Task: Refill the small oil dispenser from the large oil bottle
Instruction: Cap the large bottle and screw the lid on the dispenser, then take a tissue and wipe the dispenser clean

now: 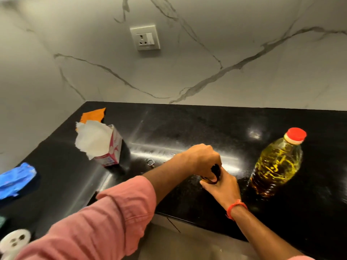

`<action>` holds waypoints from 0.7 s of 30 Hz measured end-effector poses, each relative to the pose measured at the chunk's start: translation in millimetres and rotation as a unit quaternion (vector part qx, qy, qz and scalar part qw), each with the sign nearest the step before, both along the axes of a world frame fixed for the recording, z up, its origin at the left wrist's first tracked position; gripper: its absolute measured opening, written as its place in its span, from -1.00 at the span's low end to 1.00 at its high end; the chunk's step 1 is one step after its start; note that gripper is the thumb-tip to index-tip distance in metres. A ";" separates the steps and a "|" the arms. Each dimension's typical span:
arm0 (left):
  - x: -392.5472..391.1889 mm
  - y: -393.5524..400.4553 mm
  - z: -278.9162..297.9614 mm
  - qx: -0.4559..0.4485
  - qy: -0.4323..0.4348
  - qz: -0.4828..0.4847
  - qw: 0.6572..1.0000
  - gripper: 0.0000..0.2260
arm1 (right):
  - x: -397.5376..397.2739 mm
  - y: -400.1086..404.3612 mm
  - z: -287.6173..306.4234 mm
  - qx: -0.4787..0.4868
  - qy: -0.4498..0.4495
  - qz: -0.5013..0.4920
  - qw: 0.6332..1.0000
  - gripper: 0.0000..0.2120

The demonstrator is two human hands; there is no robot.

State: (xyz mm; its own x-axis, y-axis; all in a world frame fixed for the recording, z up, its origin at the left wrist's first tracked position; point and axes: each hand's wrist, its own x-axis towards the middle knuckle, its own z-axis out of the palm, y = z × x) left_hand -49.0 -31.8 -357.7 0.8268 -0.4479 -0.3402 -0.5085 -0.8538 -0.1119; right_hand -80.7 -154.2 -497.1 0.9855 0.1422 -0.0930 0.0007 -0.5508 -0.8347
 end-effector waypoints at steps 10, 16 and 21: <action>-60.2 15.3 -22.5 -0.189 -0.013 0.195 0.962 -0.06 | 2.4 -6.3 -0.3 0.014 -0.005 0.046 0.999 -0.44; -105.4 38.1 -10.5 -0.238 -0.048 0.293 0.925 -0.29 | 5.4 -10.2 4.9 0.004 0.011 0.064 0.998 -0.40; -126.9 100.7 -4.6 -0.291 -0.079 0.402 0.865 -0.59 | 2.2 -10.8 13.9 0.022 0.032 0.066 0.997 -0.39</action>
